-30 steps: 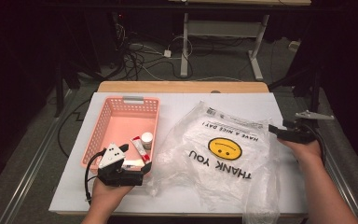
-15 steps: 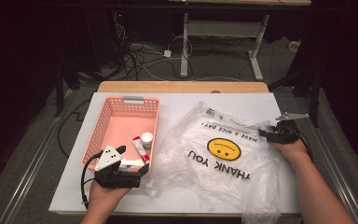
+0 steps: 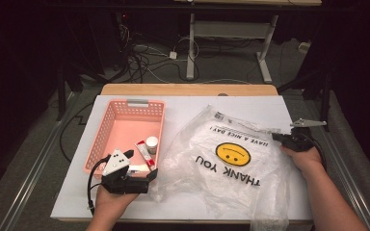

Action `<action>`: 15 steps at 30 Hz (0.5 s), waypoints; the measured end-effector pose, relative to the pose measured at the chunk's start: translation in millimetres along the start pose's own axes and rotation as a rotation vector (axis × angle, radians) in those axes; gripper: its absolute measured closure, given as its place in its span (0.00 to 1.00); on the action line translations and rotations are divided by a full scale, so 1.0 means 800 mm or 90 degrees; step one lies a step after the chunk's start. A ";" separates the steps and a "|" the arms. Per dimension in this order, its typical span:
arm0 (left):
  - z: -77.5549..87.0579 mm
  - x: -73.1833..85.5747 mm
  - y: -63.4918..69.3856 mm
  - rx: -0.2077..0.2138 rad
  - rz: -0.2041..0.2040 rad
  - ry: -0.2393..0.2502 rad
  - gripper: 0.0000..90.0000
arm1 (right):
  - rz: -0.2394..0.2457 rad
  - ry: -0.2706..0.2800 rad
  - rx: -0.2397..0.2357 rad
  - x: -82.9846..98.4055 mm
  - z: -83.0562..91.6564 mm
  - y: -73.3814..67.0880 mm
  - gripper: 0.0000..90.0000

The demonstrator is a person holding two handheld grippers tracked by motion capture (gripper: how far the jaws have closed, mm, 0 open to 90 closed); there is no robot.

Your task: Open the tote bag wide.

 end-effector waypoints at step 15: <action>0.003 -0.004 -0.005 0.012 -0.001 0.011 0.00 | -0.132 0.081 0.150 -0.036 0.012 0.089 1.00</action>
Point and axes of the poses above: each handheld gripper's, and its own axes: z roughly backward along the jaws, x roughly out of its underside, y roughly to its right, the point moved 9 cm from there along -z, roughly forward along the jaws, and after that the axes turned 8 degrees about y, right-handed, at the moved point
